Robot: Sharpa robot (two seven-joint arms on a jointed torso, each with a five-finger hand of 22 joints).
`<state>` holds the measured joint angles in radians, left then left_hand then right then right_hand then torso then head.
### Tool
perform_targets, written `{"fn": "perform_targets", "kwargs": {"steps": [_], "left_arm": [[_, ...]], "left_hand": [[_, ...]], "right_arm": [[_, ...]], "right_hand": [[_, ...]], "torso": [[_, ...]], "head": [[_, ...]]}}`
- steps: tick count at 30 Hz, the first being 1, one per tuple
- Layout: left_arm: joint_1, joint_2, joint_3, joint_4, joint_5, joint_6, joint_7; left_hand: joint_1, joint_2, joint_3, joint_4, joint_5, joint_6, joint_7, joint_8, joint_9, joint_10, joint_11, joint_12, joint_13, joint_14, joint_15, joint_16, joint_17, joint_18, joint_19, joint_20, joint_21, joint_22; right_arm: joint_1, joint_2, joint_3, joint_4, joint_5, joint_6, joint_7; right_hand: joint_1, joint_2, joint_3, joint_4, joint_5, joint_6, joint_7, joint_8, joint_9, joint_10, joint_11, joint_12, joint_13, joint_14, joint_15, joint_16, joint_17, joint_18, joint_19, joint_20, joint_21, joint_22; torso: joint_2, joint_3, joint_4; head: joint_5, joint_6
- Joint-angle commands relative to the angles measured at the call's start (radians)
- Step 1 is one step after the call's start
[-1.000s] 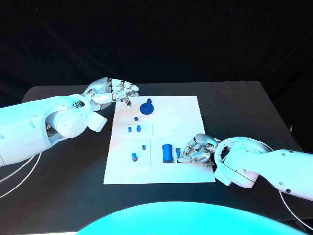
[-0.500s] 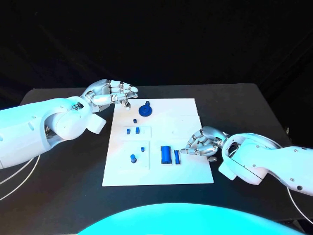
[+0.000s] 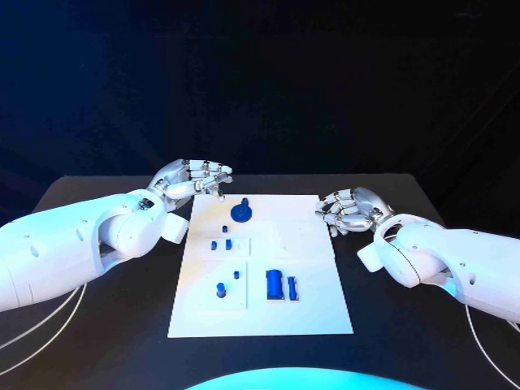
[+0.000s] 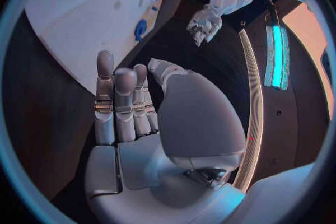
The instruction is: Assemble the parts on the task board
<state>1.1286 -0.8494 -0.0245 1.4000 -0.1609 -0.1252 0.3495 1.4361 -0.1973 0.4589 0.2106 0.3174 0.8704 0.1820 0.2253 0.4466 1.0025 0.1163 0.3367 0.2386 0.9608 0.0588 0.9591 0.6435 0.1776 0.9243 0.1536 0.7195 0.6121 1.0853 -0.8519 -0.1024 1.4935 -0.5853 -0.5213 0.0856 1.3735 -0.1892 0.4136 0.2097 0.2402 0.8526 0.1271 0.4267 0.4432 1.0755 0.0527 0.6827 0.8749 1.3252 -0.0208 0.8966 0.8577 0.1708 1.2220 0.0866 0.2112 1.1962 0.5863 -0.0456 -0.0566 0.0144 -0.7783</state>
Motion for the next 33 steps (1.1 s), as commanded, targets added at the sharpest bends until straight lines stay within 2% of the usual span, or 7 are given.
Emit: {"fn": "perform_targets", "kwargs": {"steps": [1,10,11,12,20,22,33], "left_arm": [[-0.004,0.030,0.001,-0.050,0.089,-0.101,0.078],[-0.025,0.142,0.003,-0.245,0.163,-0.155,0.132],[-0.023,0.129,0.002,-0.220,0.101,-0.111,0.067],[-0.024,0.129,0.002,-0.219,0.101,-0.113,0.068],[-0.033,0.119,0.006,-0.153,0.111,-0.203,0.085],[-0.039,0.113,0.008,-0.112,0.117,-0.258,0.096],[-0.070,0.079,0.021,0.107,0.151,-0.558,0.154]], "left_hand": [[-0.003,-0.004,-0.005,0.009,-0.004,-0.010,0.002,0.000,0.001,-0.006,0.010,0.000,0.002,-0.034,0.007,-0.043,-0.027,0.004,-0.021,0.008,-0.046,-0.028],[0.019,-0.021,-0.071,0.073,-0.036,-0.092,-0.028,-0.010,-0.023,-0.054,0.067,-0.125,-0.103,-0.152,0.098,-0.611,-0.252,0.003,-0.105,0.125,-0.575,-0.413],[-0.418,0.197,-0.459,-0.211,-0.317,-0.870,-0.182,-0.225,-0.447,-1.002,-0.116,-0.337,-0.239,-0.961,-0.059,-0.959,-0.644,-0.178,-0.924,-0.154,-0.719,-0.612],[-0.438,0.197,-0.459,-0.211,-0.317,-0.870,-0.182,-0.225,-0.447,-1.002,-0.116,-0.337,-0.239,-0.961,-0.059,-0.959,-0.644,-0.178,-0.924,-0.154,-0.719,-0.612],[-0.699,0.197,-0.459,-0.211,-0.317,-0.870,-0.182,-0.225,-0.447,-1.002,-0.116,-0.337,-0.239,-0.961,-0.059,-0.959,-0.644,-0.178,-0.924,-0.154,-0.719,-0.612],[-1.436,0.197,-0.459,-0.211,-0.317,-0.870,-0.182,-0.225,-0.447,-1.002,-0.116,-0.337,-0.239,-0.961,-0.059,-0.959,-0.644,-0.178,-0.924,-0.154,-0.719,-0.612],[-1.436,0.197,-0.459,-0.211,-0.317,-0.870,-0.182,-0.225,-0.447,-1.002,-0.116,-0.337,-0.239,-0.961,-0.059,-0.959,-0.644,-0.178,-0.924,-0.154,-0.719,-0.612]], "right_arm": [[0.003,0.033,0.012,-0.078,0.223,-0.034,0.249],[0.005,0.163,0.043,-0.330,0.365,0.079,0.384],[0.006,0.150,0.041,-0.299,0.261,0.009,0.269],[0.005,0.149,0.041,-0.297,0.262,0.008,0.270],[-0.004,0.130,0.056,-0.206,0.341,-0.054,0.310],[-0.010,0.119,0.065,-0.151,0.388,-0.092,0.334],[-0.033,0.076,0.099,0.056,0.568,-0.235,0.425]], "right_hand": [[0.022,-0.027,0.065,-0.030,-0.012,0.018,0.009,-0.030,-0.015,0.006,0.005,-0.133,-0.128,-0.032,0.001,-0.154,-0.095,0.010,-0.018,0.005,-0.049,-0.051],[-0.043,-0.073,0.157,-0.092,-0.052,-0.004,0.073,-0.179,-0.076,0.010,0.091,-0.570,-0.618,-0.310,0.133,-0.652,-0.319,0.005,-0.346,0.129,-0.151,-0.386],[-0.434,0.189,-0.414,-0.210,-0.240,-0.853,-0.127,-0.427,-0.443,-0.313,-0.053,-0.683,-0.875,-0.600,0.021,-0.897,-0.858,-0.171,-1.222,-0.087,-0.211,-1.196],[-0.460,0.189,-0.414,-0.210,-0.240,-0.853,-0.127,-0.427,-0.443,-0.334,-0.053,-0.683,-0.875,-1.325,0.021,-0.897,-0.858,-0.171,-1.222,-0.087,-0.211,-1.196],[-1.373,0.189,-0.414,-0.210,-0.240,-0.853,-0.127,-0.427,-0.443,-1.076,-0.053,-0.683,-0.875,-1.325,0.021,-0.897,-0.858,-0.171,-1.222,-0.087,-0.211,-1.196],[-1.373,0.189,-0.414,-0.210,-0.240,-0.853,-0.127,-0.427,-0.443,-1.076,-0.053,-0.683,-0.875,-1.325,0.021,-0.897,-0.858,-0.171,-1.222,-0.087,-0.211,-1.196],[-1.373,0.189,-0.414,-0.210,-0.240,-0.853,-0.127,-0.427,-0.443,-1.076,-0.053,-0.683,-0.875,-1.325,0.021,-0.897,-0.858,-0.171,-1.222,-0.087,-0.211,-1.196]], "torso": [[-0.025,-0.0066,0.0013],[-0.050,0.0067,0.0076],[-0.040,-0.0008,0.0055],[-0.040,-0.0003,0.0061],[-0.041,0.0218,0.0304],[-0.041,0.0324,0.0421],[-0.042,0.0456,0.0566]], "head": [[0.006,0.040],[0.022,0.109],[0.016,0.083],[0.016,0.084],[0.001,0.130],[-0.006,0.151],[-0.014,0.178]]}}
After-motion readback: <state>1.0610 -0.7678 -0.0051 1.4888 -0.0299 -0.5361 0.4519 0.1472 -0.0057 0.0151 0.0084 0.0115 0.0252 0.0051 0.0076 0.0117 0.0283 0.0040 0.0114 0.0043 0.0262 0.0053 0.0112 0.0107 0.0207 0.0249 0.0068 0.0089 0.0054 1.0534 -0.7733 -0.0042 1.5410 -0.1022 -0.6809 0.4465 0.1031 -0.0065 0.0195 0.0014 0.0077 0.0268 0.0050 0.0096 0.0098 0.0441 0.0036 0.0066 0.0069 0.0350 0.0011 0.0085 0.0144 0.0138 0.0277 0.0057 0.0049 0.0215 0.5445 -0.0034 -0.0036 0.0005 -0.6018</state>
